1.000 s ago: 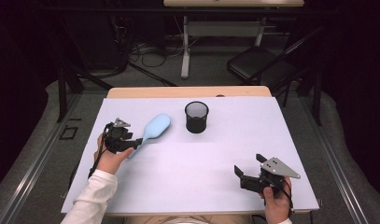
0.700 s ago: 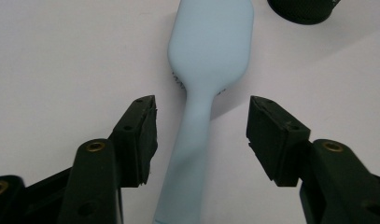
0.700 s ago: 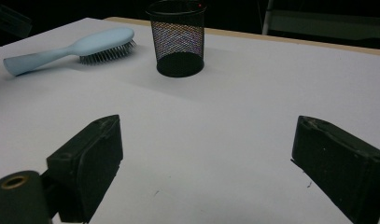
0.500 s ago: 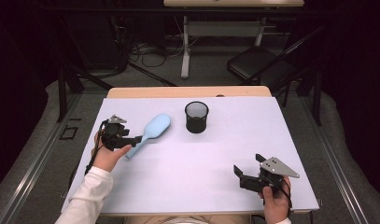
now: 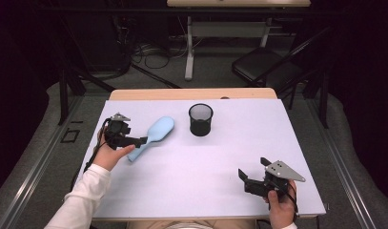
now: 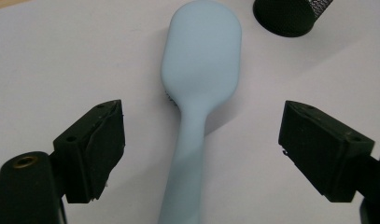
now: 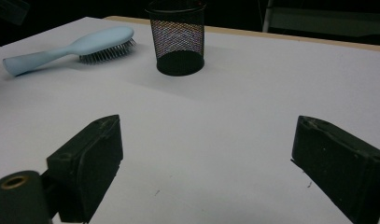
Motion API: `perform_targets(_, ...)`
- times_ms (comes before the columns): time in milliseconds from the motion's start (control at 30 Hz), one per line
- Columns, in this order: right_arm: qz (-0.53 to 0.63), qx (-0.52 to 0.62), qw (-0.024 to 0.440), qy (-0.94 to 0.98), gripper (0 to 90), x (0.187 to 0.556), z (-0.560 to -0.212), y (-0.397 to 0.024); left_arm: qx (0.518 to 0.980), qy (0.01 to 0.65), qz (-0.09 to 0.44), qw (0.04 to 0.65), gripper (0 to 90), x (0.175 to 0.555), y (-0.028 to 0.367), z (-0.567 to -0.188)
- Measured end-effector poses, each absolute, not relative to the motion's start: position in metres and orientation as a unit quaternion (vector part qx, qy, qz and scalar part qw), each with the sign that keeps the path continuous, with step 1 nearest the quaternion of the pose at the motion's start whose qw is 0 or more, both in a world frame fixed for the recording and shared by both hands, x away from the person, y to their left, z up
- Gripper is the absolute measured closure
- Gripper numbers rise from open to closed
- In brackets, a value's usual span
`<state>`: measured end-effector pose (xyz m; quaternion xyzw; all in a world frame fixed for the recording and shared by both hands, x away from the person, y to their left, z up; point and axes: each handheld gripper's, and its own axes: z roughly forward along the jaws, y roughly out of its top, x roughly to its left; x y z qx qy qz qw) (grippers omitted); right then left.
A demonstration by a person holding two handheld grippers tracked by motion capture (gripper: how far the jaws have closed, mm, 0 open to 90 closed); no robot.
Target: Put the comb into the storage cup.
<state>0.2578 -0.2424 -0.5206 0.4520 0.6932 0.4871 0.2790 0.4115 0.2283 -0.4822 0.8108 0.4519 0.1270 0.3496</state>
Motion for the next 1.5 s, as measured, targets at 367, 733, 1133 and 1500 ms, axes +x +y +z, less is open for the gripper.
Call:
perform_targets(367, 0.487, 0.454, 0.279, 0.692, 8.4, 0.258, -0.521, -0.242, 0.804, 0.466, 0.108, 0.352, 1.1, 0.421, 0.233, -0.485)
perform_targets(733, 0.487, 0.453, 0.279, 0.693, 8.4, 0.258, -0.521, -0.242, 0.815, 0.467, 0.093, 0.33, 0.4, 0.427, 0.232, -0.485)
perform_targets(1133, 0.485, 0.452, 0.278, 0.695, 8.4, 0.258, -0.521, -0.242, 0.832, 0.462, 0.079, 0.297, 0.4, 0.433, 0.227, -0.484)
perform_targets(1500, 0.486, 0.452, 0.278, 0.695, 8.4, 0.258, -0.522, -0.241, 0.842, 0.46, 0.072, 0.272, 0.4, 0.44, 0.224, -0.488)
